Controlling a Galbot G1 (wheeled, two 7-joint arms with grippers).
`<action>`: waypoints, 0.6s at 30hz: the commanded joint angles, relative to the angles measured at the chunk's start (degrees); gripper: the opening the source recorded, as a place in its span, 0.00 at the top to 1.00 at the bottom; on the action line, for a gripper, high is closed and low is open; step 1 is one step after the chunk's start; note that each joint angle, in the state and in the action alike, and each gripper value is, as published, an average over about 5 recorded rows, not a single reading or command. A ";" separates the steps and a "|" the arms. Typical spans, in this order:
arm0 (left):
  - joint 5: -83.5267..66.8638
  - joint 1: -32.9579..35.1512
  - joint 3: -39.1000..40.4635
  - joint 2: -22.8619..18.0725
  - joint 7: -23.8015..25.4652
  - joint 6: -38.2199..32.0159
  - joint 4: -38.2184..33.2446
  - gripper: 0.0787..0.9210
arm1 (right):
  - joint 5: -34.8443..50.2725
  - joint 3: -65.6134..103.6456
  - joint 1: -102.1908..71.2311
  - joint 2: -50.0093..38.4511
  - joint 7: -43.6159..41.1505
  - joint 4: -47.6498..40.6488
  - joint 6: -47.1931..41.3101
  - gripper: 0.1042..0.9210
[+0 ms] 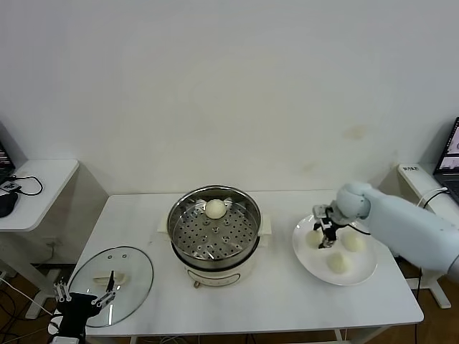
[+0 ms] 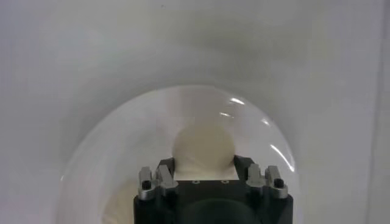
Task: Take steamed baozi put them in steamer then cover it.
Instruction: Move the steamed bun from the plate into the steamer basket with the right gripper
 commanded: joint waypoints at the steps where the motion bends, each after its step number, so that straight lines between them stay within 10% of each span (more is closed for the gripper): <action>1: 0.04 -0.11 0.15 0.11 0.03 0.05 -0.34 0.12 | 9.92 -9.47 19.82 -3.45 -0.16 6.46 -1.47 0.37; 18: -0.19 -0.41 0.05 0.21 0.00 0.03 0.30 0.12 | 32.30 -19.13 33.93 16.97 7.19 13.80 -12.74 0.36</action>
